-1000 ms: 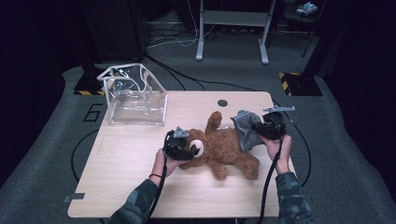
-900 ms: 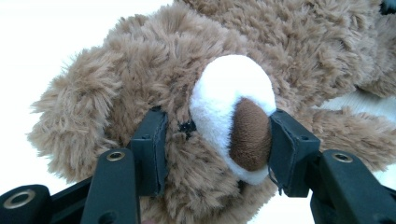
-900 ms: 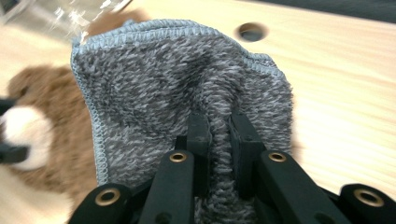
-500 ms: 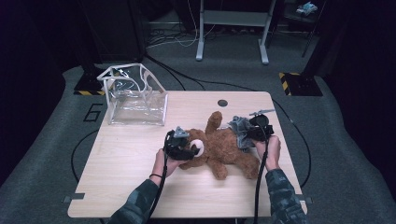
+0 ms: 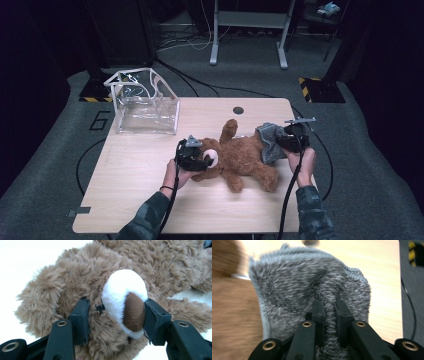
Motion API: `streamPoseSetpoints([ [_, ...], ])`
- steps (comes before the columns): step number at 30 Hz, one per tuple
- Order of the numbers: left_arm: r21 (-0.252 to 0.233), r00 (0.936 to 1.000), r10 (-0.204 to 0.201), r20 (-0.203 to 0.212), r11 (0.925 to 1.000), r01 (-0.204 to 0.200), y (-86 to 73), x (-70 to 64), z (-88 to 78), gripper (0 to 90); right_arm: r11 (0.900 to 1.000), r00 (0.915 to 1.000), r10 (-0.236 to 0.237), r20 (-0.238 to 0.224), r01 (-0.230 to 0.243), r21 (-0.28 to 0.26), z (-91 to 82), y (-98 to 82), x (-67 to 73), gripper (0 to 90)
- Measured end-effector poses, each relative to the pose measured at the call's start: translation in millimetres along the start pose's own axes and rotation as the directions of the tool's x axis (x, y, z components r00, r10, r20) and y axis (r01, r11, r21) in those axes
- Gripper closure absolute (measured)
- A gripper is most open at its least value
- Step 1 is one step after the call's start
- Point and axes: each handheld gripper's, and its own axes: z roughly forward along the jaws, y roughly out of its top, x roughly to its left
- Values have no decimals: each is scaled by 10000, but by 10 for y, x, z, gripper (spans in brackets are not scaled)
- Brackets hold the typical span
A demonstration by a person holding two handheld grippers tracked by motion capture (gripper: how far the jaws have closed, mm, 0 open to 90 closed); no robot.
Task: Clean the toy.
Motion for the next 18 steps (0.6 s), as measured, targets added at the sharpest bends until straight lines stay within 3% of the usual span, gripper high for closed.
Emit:
streamPoseSetpoints([
  [4,68,10000,-27,3,10000,27,21,10,7,455,9941,9946,-905,-509,871,-647,-245,113,275,804],
  [5,61,9999,-112,11,9999,112,24,8,10,455,9887,9887,-1316,-715,1257,-821,-307,158,419,804],
  [8,112,9999,-117,86,9999,116,29,21,9,454,9768,9742,-1968,-1101,1851,-1080,-356,229,716,803],
  [11,122,9999,-115,77,9999,114,30,21,9,454,9641,9544,-2587,-1489,2455,-1013,-297,274,1054,800],
  [15,132,9999,-140,99,9998,139,28,22,8,454,9377,9210,-3474,-1762,3419,-621,-29,253,1411,795],
  [18,109,9998,-141,116,9998,139,26,26,8,454,9271,9106,-3717,-1805,3742,-213,150,202,1536,795],
])
